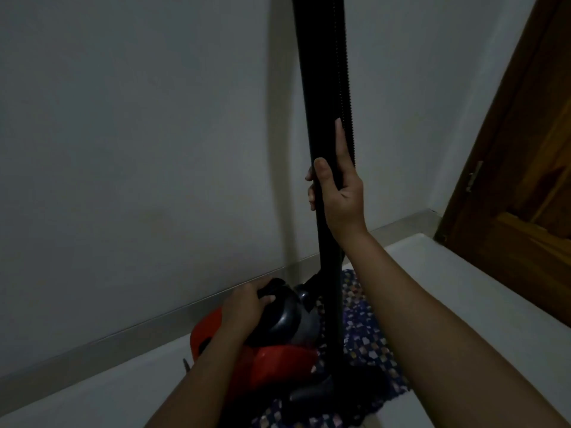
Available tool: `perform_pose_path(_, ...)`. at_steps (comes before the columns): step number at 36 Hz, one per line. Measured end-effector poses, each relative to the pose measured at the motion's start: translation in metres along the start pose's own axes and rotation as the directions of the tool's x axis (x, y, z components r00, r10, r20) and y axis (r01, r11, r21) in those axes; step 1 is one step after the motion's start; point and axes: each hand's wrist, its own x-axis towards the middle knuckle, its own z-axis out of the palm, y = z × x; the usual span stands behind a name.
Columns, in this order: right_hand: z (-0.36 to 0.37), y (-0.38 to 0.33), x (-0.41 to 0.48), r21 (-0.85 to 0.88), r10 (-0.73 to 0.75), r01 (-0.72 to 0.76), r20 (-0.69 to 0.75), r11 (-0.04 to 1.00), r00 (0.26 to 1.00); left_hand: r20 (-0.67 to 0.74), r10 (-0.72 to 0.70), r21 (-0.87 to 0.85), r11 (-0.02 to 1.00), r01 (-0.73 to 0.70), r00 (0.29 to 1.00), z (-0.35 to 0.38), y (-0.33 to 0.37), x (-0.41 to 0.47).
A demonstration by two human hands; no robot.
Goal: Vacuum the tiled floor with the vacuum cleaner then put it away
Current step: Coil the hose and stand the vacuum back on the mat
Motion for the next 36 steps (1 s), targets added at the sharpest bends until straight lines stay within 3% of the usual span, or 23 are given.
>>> perform_pose_path(6,0.007,0.014,-0.02,0.042,0.039,-0.038,-0.005,0.998,0.999,-0.031,0.041,0.041,0.998,-0.039,0.999,0.004,0.0,-0.003)
perform_pose_path(20,0.024,0.017,-0.027,-0.018,-0.055,0.056,0.035,0.998,0.998,-0.038,0.018,0.165,0.986,-0.012,0.999,0.004,0.004,-0.013)
perform_pose_path(28,0.026,0.021,-0.026,0.082,-0.034,0.03,0.057,0.996,0.998,-0.022,0.05,0.154,0.987,-0.046,0.999,0.005,-0.002,-0.007)
perform_pose_path(36,0.028,0.023,-0.03,0.044,-0.024,0.023,0.007,0.999,1.0,0.049,0.039,0.12,0.992,-0.045,0.998,-0.001,0.0,-0.007)
